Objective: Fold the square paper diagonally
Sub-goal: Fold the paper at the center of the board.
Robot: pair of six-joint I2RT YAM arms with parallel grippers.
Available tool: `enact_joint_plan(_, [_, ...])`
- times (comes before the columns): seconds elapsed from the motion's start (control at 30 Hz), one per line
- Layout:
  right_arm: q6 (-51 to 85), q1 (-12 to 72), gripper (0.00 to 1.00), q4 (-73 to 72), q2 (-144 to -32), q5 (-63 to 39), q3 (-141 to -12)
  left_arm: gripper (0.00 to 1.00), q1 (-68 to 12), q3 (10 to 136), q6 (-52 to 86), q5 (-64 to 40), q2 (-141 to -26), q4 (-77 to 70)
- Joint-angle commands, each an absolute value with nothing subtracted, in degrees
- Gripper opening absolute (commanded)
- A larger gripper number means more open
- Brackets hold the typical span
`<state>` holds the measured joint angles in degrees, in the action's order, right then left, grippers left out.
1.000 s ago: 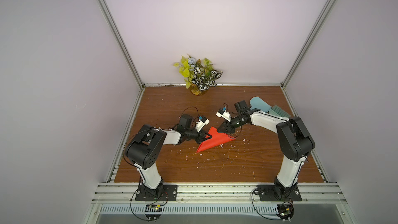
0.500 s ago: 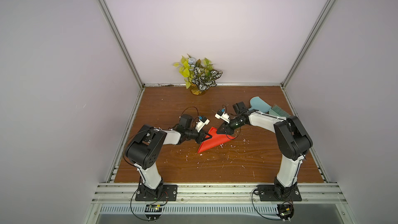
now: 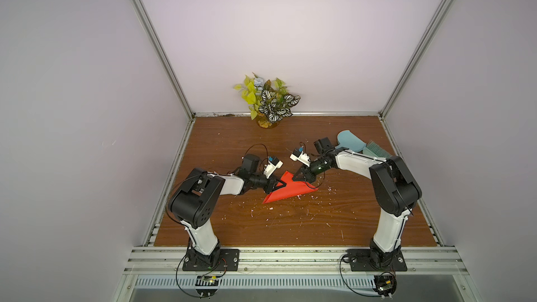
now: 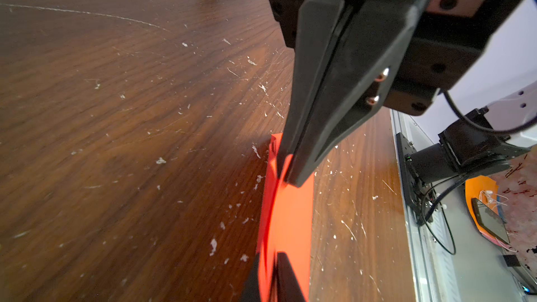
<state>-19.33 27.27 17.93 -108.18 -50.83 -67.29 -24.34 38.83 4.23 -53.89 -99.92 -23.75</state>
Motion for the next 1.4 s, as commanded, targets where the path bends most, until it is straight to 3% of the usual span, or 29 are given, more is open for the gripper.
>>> enact_joint_plan(0.0, [-20.6,27.6,0.0,19.8,-106.5,-50.8,-69.7,0.13,-24.8,40.1,3.3,-54.2,-98.7,-23.7])
enact_joint_plan(1.37, [-21.9,28.1,0.0,22.4,-107.8,-49.3,-71.9,0.14,-25.1,41.2,2.0,-52.8,-99.6,-21.5])
